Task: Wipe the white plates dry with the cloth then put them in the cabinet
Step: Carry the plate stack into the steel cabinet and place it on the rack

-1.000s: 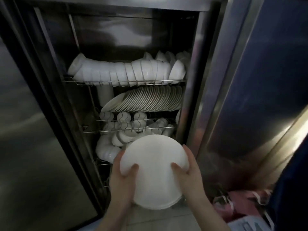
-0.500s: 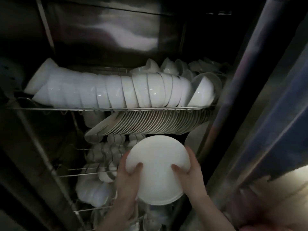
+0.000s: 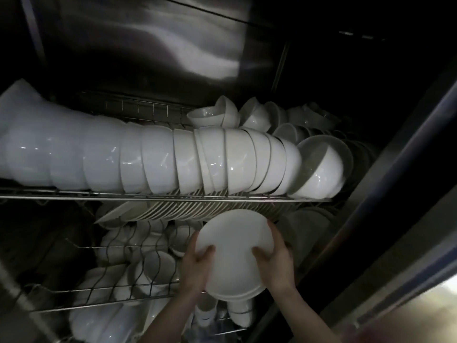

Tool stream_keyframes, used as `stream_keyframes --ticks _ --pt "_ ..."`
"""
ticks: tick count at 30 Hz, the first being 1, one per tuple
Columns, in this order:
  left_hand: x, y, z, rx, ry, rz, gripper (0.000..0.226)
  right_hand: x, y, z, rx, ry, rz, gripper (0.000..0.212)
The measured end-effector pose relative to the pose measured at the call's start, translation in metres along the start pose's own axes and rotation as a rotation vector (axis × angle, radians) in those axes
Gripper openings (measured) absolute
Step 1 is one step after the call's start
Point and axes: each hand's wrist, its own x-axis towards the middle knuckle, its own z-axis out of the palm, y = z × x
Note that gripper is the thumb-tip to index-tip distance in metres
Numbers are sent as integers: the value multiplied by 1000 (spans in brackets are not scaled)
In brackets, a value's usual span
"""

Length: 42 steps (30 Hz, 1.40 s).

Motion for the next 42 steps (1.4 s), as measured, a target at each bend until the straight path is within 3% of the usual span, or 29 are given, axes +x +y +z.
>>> stream_keyframes --ticks 13,17,22,27,36,42 --pt "19 -16 30 417 -355 22 76 33 -29 -13 -289 -27 -116 75" --pt "19 -18 40 676 -440 66 71 34 -35 -17 -342 -61 -165 76" --pt "16 -22 44 684 -309 134 60 27 -47 -6 -427 -62 -213 78" --pt "20 -28 36 1063 -162 385 53 22 -52 3 -512 -51 -211 76" --pt "24 -27 32 1150 -231 257 53 21 -33 16 -525 33 -240 79" --pt "31 -27 20 1147 -245 269 53 19 -27 27 -622 175 -386 70"
